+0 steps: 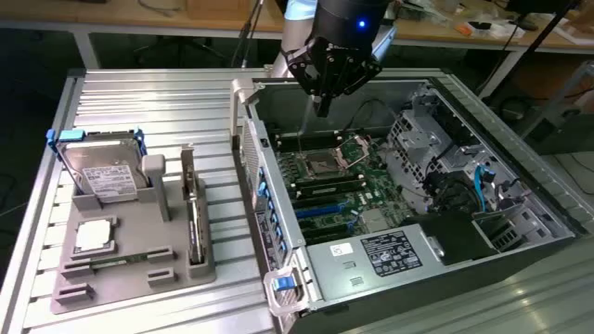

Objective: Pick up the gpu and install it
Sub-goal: 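Reach for the gpu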

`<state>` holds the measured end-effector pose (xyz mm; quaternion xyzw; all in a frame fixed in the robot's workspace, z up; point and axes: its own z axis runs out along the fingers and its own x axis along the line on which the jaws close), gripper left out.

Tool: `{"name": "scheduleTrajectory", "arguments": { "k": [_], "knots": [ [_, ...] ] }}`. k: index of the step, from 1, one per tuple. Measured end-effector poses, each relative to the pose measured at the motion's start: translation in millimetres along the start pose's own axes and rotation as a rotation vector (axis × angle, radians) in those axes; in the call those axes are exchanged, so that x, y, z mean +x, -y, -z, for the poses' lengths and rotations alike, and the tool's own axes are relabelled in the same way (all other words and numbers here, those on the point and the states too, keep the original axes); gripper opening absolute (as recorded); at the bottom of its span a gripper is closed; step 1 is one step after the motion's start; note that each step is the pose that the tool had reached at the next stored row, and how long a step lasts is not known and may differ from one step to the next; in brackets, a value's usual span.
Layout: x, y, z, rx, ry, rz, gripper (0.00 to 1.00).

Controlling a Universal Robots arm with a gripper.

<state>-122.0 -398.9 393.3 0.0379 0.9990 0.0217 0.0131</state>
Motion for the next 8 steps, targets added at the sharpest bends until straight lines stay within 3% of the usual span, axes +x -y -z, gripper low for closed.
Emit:
{"name": "scheduleTrajectory", "arguments": {
  "k": [8],
  "knots": [
    [0.1,0.0,0.0,0.0000,0.0000,0.000,0.11]
  ]
}}
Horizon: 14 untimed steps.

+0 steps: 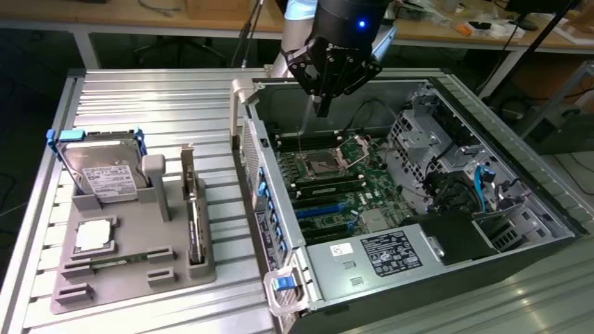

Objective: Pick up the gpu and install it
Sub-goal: 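Reach for the gpu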

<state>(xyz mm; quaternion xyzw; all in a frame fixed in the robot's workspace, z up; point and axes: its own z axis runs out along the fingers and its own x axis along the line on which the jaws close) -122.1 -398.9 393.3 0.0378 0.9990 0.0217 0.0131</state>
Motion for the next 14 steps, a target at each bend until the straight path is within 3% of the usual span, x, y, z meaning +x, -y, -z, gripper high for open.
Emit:
{"name": "scheduleTrajectory", "arguments": {
  "k": [14],
  "knots": [
    [13.9,1.1,0.4,0.0000,0.0000,0.000,0.11]
  ]
}}
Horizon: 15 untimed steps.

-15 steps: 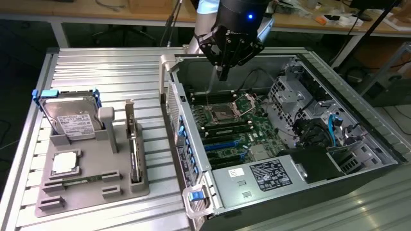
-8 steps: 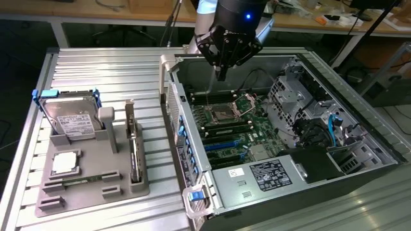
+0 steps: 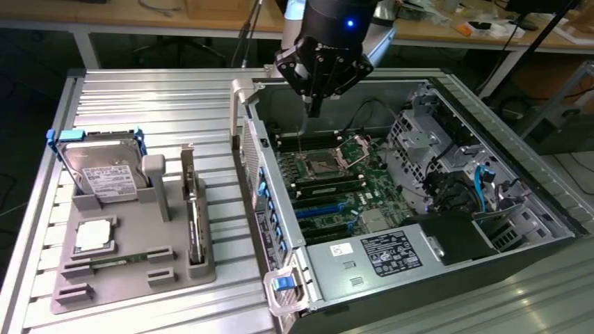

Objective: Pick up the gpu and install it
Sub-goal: 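Reach for the gpu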

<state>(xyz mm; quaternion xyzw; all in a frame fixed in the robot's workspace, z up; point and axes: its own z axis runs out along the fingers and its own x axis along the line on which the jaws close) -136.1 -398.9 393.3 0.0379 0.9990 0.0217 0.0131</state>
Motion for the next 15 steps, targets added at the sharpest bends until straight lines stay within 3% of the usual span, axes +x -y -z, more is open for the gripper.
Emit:
{"name": "scheduleTrajectory", "arguments": {
  "k": [15],
  "knots": [
    [21.7,1.6,0.6,0.0000,0.0000,0.000,0.11]
  ]
}}
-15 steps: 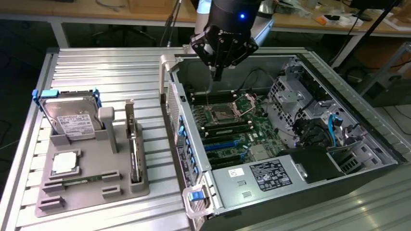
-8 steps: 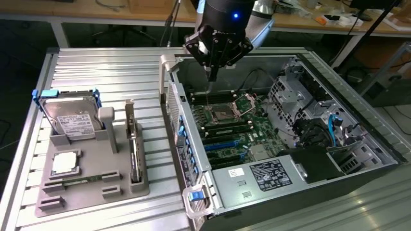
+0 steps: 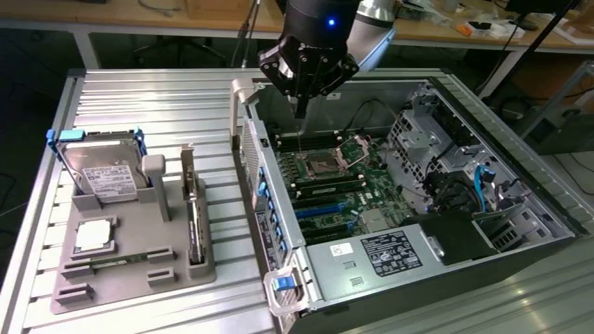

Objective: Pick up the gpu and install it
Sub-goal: 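Reach for the gpu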

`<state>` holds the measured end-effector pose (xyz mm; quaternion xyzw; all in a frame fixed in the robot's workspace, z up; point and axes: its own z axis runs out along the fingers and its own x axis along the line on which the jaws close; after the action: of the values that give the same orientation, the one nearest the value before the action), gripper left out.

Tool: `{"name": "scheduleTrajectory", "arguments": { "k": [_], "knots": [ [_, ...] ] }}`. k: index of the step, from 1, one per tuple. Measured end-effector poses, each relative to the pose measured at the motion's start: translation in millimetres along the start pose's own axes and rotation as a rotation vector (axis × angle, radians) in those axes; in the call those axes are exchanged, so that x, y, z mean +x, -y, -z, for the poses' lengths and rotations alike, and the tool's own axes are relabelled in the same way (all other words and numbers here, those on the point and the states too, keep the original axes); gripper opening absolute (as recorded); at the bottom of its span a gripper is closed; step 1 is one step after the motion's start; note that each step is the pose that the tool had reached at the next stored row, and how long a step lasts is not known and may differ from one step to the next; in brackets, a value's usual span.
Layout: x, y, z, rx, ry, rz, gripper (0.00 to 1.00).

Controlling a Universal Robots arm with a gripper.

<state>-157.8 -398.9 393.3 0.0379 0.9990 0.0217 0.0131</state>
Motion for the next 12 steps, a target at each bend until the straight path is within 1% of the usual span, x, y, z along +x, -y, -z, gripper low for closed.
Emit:
{"name": "scheduleTrajectory", "arguments": {
  "k": [3,12],
  "knots": [
    [4.1,0.3,0.1,-0.0001,0.0000,0.000,0.11],
    [12.0,0.9,0.3,-0.0001,0.0000,0.000,0.11]
  ]
}}
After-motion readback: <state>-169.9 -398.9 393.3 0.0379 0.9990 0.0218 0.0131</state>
